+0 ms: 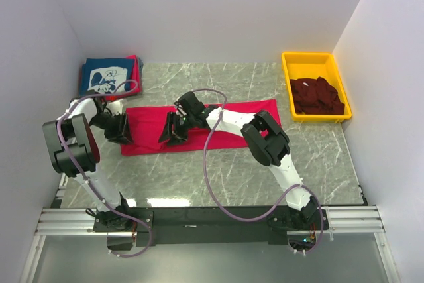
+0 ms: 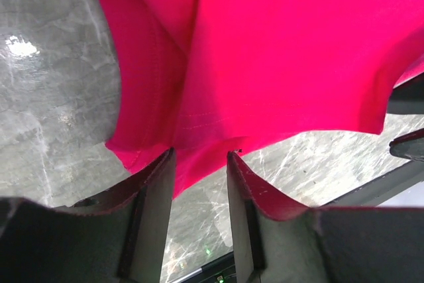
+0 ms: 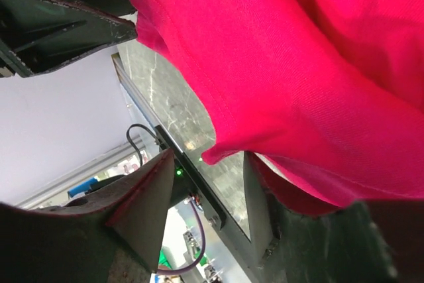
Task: Fold and stack the t-shirts
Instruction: Fold the tshirt
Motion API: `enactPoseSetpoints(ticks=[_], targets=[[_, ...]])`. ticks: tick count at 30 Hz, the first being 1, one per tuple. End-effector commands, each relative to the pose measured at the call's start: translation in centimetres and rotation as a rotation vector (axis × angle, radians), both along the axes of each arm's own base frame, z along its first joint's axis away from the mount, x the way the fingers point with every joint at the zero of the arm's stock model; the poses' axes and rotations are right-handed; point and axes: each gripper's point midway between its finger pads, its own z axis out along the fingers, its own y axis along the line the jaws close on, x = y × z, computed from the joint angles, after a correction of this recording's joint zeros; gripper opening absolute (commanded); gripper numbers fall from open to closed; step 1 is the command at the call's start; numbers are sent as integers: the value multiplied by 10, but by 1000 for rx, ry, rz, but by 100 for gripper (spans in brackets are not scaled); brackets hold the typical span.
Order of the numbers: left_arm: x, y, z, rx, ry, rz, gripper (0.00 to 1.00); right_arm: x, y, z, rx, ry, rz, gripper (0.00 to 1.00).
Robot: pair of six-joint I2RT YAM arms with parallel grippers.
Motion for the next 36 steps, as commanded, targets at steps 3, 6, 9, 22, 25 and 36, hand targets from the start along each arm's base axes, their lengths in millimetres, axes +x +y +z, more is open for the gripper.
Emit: enactPoseSetpoints(ticks=[3, 6, 9, 22, 25, 36], targets=[[16, 3, 5, 14, -26, 10, 40, -1, 5, 0, 34, 16, 5, 47], [16, 1, 4, 11, -23, 2, 38, -2, 6, 0, 41, 22, 11, 43], [18, -1, 5, 11, -22, -3, 35, -6, 6, -4, 39, 37, 13, 41], [19, 14, 0, 92, -8, 10, 44, -14, 1, -17, -1, 76, 10, 50], [23, 13, 1, 81, -9, 12, 44, -14, 4, -18, 4, 75, 13, 48], [26, 6, 8, 40, -13, -9, 15, -14, 5, -12, 21, 71, 20, 9]])
